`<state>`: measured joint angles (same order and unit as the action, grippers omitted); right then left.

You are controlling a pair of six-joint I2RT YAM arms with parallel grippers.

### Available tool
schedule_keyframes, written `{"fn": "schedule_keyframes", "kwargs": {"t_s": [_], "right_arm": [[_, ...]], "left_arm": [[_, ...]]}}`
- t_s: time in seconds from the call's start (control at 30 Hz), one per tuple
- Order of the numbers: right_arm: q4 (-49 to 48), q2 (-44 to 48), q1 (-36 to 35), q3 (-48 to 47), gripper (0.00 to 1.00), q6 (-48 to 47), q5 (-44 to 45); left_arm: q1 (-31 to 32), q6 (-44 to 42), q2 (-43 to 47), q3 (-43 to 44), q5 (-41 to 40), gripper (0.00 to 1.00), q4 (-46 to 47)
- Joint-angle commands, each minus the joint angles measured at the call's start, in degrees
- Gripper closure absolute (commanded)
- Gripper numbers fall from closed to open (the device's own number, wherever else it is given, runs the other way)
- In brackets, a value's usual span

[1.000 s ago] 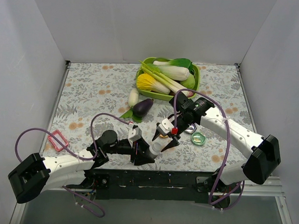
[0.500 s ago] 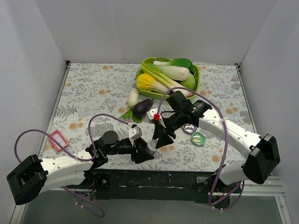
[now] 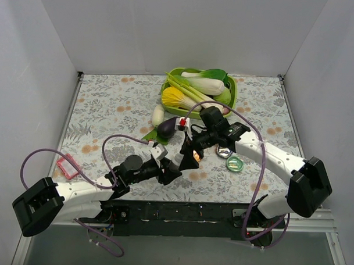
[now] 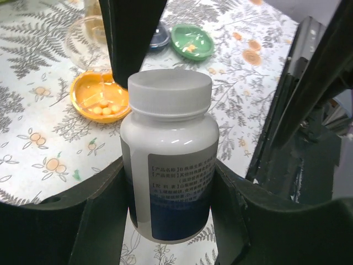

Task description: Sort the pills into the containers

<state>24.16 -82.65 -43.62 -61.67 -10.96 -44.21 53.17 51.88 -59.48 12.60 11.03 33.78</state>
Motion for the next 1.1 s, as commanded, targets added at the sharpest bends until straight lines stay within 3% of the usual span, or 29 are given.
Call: {"fn": "schedule_keyframes", "kwargs": {"t_s": [0.0,0.07,0.13,0.17,0.2,0.3,0.87,1.07], "right_arm": [[4.2,8.5,-0.2,-3.0,0.05,-15.3,-2.7],[10.7,11.0,-0.1,-3.4,0.04,-28.8,-3.9],[15.6,11.9,-0.1,-3.6,0.04,-36.4,-6.4],[18.7,11.9,-0.1,-3.7,0.04,-48.5,-8.2],[28.2,11.9,-0.1,-4.2,0.03,-55.8,-13.1],[37.3,11.2,-0.1,-4.1,0.04,-72.3,-16.7],[34.5,6.5,-1.0,-8.6,0.06,-72.5,-18.0],[33.3,4.9,-2.8,-8.1,0.13,-70.0,-17.0]], "left_arm": [[-0.1,-1.2,4.4,-4.2,7.6,1.0,7.1],[-0.1,0.1,6.7,-6.4,11.3,1.0,6.9],[0.0,0.5,10.0,-6.6,13.1,1.0,4.8],[0.0,0.6,11.0,-6.4,13.8,1.0,4.1],[0.2,1.0,11.6,-6.4,15.0,1.0,4.0],[0.2,1.6,11.0,-4.9,18.3,1.0,3.6],[0.4,2.3,4.3,0.4,25.9,1.0,4.7],[0.4,2.4,3.9,0.8,26.0,1.0,6.0]]}}
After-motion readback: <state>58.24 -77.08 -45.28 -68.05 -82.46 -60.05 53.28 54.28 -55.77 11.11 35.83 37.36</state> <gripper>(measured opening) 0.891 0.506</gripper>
